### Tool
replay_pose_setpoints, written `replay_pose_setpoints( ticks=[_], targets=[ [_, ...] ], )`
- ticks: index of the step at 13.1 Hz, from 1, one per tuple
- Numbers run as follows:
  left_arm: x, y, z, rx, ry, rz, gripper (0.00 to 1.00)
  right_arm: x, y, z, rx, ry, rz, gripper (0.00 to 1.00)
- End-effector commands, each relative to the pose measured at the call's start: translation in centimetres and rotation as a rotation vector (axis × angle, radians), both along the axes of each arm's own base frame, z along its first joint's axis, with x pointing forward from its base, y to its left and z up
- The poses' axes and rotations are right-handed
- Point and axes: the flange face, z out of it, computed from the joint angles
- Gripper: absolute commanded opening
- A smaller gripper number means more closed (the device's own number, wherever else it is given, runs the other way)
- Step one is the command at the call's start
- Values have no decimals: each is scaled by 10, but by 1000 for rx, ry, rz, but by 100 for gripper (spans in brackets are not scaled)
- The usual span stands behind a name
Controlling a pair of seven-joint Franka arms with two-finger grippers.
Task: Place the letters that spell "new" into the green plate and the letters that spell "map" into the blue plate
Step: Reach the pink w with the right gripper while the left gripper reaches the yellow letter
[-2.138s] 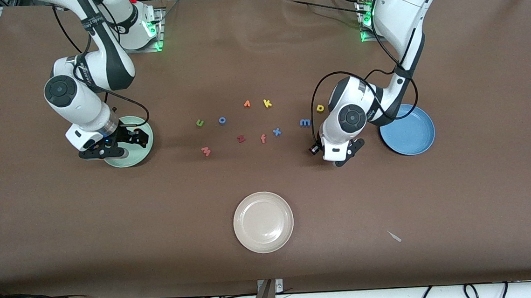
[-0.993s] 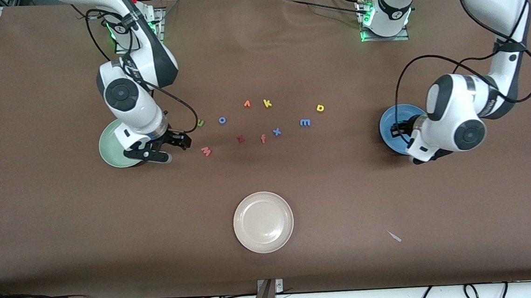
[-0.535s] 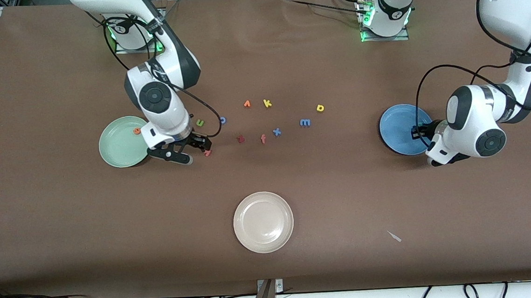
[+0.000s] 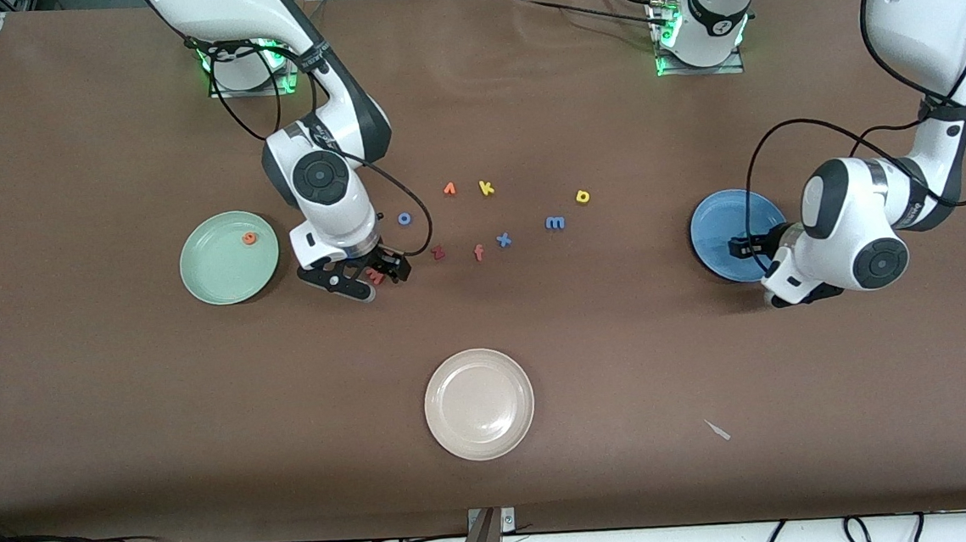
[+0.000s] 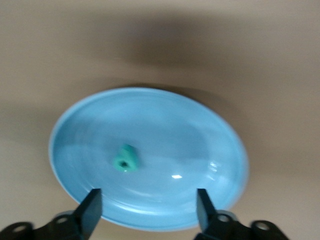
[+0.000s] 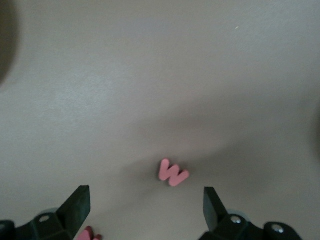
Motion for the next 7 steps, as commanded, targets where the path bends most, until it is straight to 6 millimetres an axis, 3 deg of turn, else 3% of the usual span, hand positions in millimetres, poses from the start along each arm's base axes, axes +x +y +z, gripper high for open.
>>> replay_pose_setpoints(
  ticks=[1,3,5,7],
  targets=[
    [-9,-57,36,-44,-10,66,100,1,9,-11,11,-16,-37,100],
    [-23,-114,36,-38,-4,81,100,-2,11,-13,8,-12,-31,100],
    [-51,-166,15,-41,-64,126,100,-5,9,-18,-1,-3,-30,100],
    [-82,-202,-6,-62,-154,161,100,-9,7,-23,-9,6,-26,100]
  ],
)
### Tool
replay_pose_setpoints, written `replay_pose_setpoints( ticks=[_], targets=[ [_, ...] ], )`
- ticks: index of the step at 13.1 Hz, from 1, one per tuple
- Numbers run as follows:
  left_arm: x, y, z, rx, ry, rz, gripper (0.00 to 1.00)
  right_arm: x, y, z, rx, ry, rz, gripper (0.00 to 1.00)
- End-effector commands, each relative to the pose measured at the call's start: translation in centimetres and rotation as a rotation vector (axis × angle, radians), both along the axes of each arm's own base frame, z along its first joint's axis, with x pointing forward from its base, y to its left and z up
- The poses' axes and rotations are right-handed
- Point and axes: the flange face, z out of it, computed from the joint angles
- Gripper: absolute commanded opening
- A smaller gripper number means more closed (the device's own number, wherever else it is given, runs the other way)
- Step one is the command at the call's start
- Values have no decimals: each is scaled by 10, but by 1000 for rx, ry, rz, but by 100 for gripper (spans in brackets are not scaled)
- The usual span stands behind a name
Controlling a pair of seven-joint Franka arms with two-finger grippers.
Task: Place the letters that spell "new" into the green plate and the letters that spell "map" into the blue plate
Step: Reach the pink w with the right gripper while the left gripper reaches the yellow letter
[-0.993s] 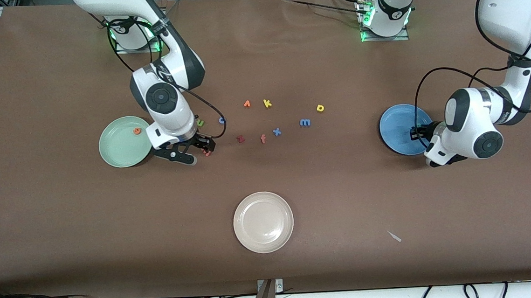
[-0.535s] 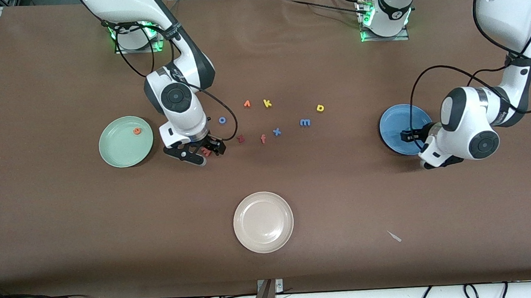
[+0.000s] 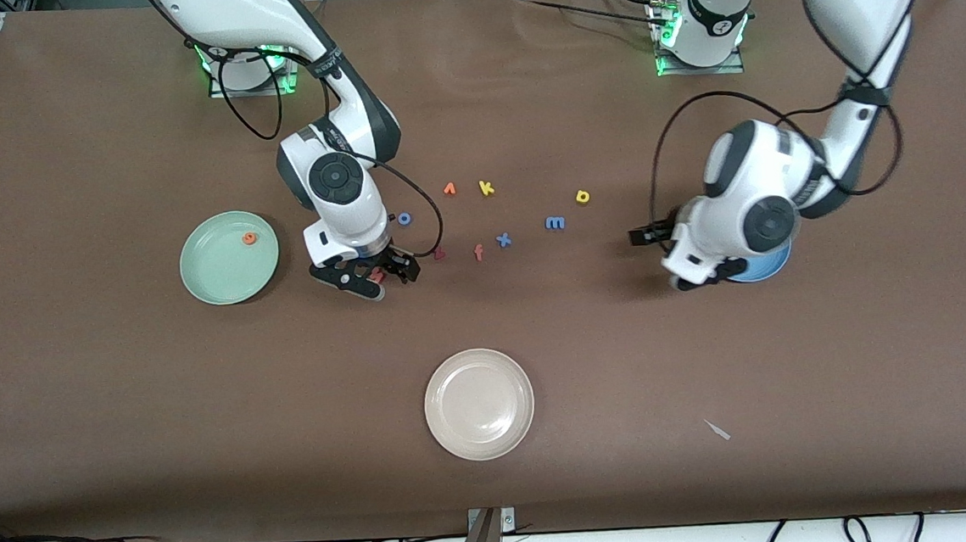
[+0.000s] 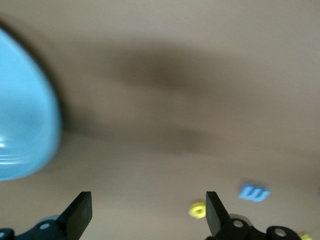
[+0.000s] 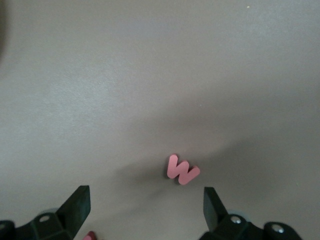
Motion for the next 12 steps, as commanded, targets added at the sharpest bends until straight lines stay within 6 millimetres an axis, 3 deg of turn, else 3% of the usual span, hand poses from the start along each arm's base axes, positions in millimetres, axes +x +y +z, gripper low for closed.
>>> replay_pose_setpoints(
  ticks=[1,3,5,10,12],
  targets=[
    [-47,-33,-24,-20,-83,45,100,-7,-1,-10,-12,12,-8,100],
    [-81,-60,-42,-25,-108,10,100,-10,-5,-15,-20,22,-9,100],
    [-98,-69,-51,-23,-103,-9,97,-14,-8,-20,-27,32,-12,100],
    [-109,-81,-58,-12,-89,-27,79,-38,-28,-53,38,-54,-10,100],
    [-118,-85,-67,23,-88,-47,78,-45,-32,-59,50,-70,-10,100]
  ],
)
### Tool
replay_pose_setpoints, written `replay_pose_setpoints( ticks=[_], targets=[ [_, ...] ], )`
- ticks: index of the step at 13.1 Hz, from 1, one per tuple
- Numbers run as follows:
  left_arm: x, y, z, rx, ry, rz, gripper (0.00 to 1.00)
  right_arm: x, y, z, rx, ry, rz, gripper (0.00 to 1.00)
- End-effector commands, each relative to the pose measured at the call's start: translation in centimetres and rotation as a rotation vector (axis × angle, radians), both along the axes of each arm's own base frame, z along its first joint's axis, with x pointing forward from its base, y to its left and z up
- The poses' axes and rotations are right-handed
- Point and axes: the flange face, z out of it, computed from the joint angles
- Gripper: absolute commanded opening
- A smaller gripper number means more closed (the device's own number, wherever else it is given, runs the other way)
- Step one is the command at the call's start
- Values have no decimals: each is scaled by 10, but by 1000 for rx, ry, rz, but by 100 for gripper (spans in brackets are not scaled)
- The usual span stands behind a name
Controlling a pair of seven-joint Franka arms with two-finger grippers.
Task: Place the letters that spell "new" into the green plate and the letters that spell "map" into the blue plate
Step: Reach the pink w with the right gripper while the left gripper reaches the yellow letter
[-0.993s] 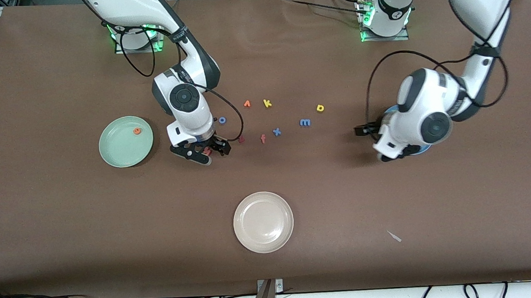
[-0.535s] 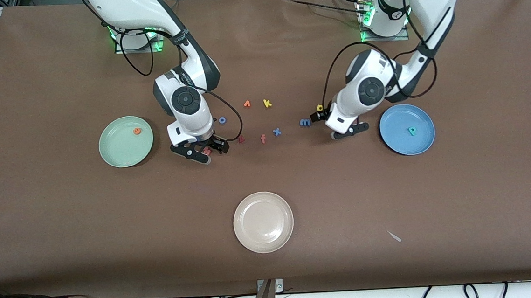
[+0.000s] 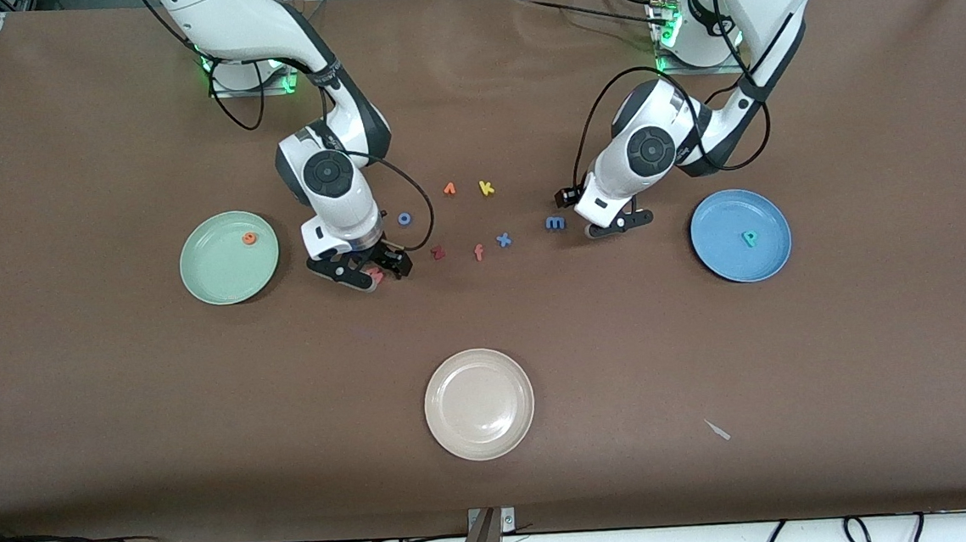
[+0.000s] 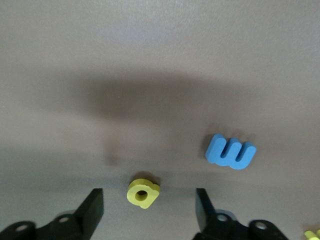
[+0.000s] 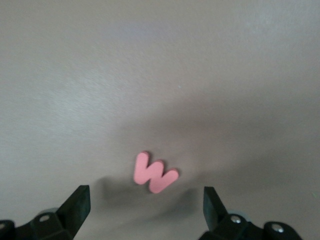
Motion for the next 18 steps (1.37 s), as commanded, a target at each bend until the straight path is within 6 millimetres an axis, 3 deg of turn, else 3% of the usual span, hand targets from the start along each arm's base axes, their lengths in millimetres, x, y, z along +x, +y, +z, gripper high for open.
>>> replay_pose_setpoints(
  ticks=[1,4,8,13,16,18],
  targets=[
    [-11,-3,-9,57,-17,-12,78,-8,-4,-2,18,-23,-13,100],
    [-15,-3,-18,67,-1,-10,70,-6,-4,0,20,-27,-14,100],
    [-13,-4,-19,64,0,-7,45,-5,-5,1,20,-31,-17,100],
    [-15,-4,-23,64,11,-6,23,1,-9,2,18,-38,-23,100],
    [-11,-2,-19,65,2,1,13,4,-11,3,26,-57,-25,100],
    [2,1,-6,62,-25,14,13,4,-11,3,30,-64,-24,100]
  ],
)
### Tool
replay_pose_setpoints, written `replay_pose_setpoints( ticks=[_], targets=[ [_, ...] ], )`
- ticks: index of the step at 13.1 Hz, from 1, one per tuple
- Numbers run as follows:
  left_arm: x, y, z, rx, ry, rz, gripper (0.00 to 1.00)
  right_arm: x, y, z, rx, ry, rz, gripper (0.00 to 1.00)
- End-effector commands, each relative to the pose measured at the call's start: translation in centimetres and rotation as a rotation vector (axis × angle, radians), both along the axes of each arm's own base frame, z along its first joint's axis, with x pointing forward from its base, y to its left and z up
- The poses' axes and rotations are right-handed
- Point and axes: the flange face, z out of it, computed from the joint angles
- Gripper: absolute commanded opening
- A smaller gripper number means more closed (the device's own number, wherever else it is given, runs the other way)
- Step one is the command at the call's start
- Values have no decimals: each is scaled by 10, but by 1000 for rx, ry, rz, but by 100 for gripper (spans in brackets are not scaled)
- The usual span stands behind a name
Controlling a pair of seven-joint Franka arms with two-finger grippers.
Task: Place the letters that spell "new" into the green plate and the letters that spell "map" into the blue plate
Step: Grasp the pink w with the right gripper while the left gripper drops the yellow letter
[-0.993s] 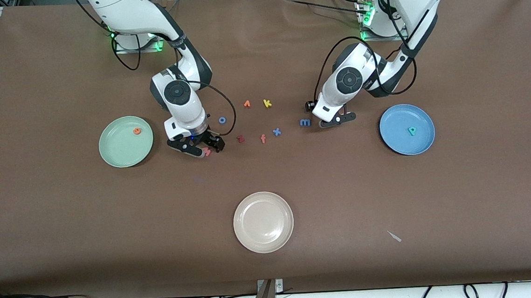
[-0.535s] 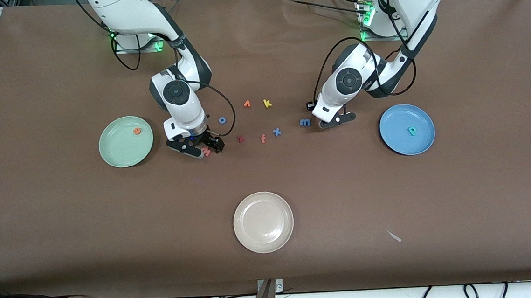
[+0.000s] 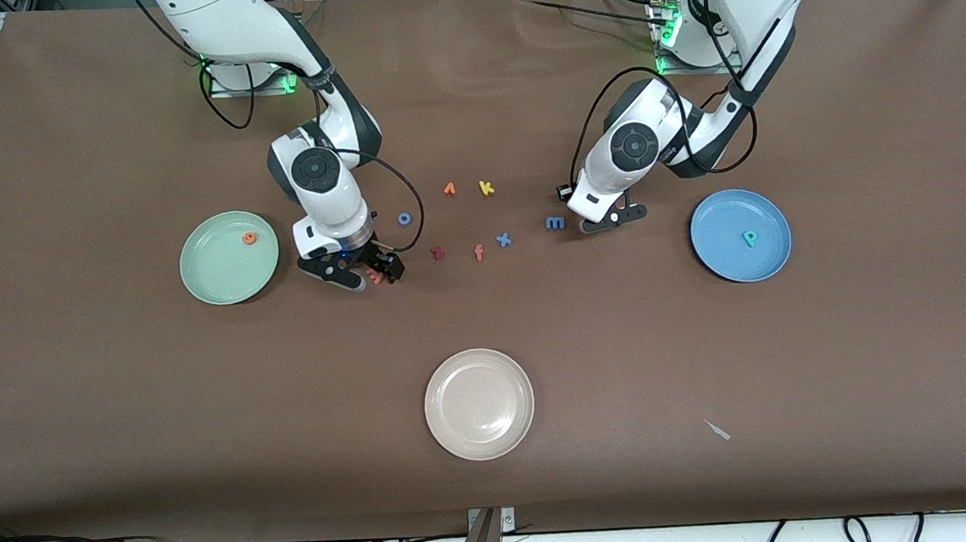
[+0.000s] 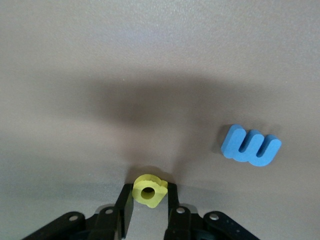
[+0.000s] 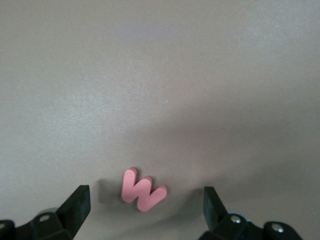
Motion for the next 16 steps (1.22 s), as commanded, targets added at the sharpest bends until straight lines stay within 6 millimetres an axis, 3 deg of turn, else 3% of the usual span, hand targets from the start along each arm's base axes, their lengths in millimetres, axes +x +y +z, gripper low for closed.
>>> replay_pose_setpoints(
  ticks=[1,3,5,6,9,10,11,13,16],
  targets=[
    [21,8,18,11,-55,18,13,-1,2,2,11,-16,-5,100],
    [42,23,50,15,-121,45,13,-1,2,2,10,-16,-3,98],
    [56,30,76,52,-120,44,13,-1,2,1,9,-15,-2,82],
    [68,43,86,77,-90,46,13,-2,2,0,7,-14,1,72],
    [105,108,112,96,-1,-22,13,-2,3,0,6,-15,5,41],
    [113,134,114,90,24,-39,13,-2,3,0,5,-15,6,28],
    [118,159,114,75,40,-64,13,-1,1,1,6,-16,4,22],
    [127,214,103,52,60,-104,13,-1,1,1,5,-17,7,20],
    [130,264,51,111,98,-175,13,1,1,5,7,-22,8,20]
  ],
)
